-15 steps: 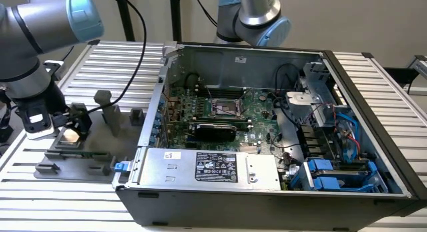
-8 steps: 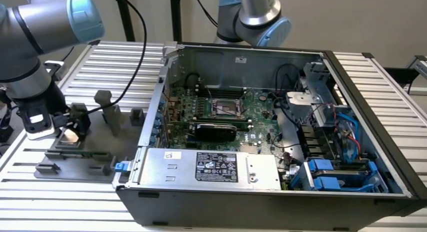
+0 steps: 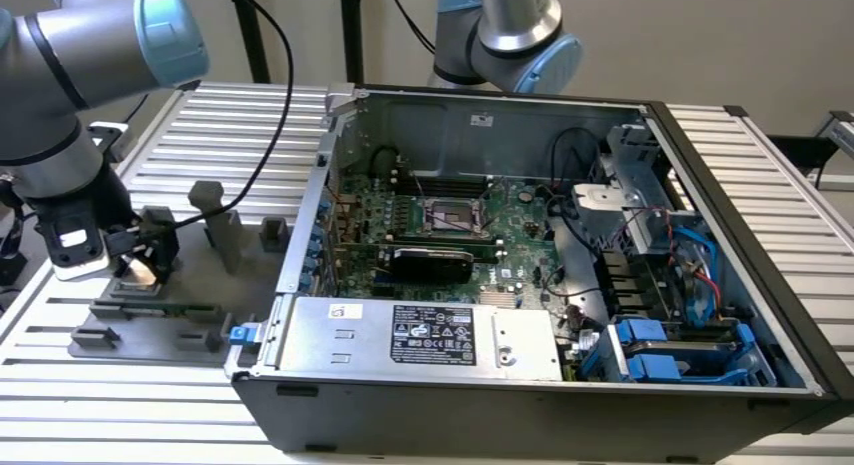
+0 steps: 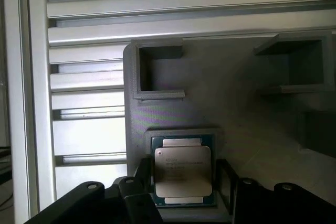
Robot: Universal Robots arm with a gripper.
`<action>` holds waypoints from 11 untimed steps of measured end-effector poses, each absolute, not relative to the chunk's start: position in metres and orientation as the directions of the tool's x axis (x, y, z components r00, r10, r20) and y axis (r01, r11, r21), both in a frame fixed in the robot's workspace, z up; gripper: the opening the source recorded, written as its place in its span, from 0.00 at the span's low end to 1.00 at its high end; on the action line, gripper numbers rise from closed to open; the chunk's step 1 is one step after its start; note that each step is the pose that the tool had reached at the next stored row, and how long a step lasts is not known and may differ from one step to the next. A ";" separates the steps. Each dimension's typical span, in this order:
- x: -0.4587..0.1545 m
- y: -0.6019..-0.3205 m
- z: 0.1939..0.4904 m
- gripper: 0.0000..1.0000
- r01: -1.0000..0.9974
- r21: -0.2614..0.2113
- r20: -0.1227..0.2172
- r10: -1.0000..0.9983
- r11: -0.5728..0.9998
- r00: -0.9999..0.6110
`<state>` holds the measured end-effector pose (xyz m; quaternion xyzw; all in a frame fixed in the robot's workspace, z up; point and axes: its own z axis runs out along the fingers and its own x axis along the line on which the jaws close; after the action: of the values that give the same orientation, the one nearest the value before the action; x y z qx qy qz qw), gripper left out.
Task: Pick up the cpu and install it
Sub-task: 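Pick up the cpu and move it towards the insertion slot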
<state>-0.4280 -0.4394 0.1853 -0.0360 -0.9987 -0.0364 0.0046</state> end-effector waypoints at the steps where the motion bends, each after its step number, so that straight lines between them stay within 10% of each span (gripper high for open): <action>1: -0.428 -0.439 0.185 0.59 0.072 0.072 0.012 0.072 0.995 -0.997; 11: -0.428 -0.439 0.185 0.55 0.072 0.072 0.012 0.072 0.995 -0.997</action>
<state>-0.4280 -0.4394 0.1851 -0.0360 -0.9987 -0.0364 0.0047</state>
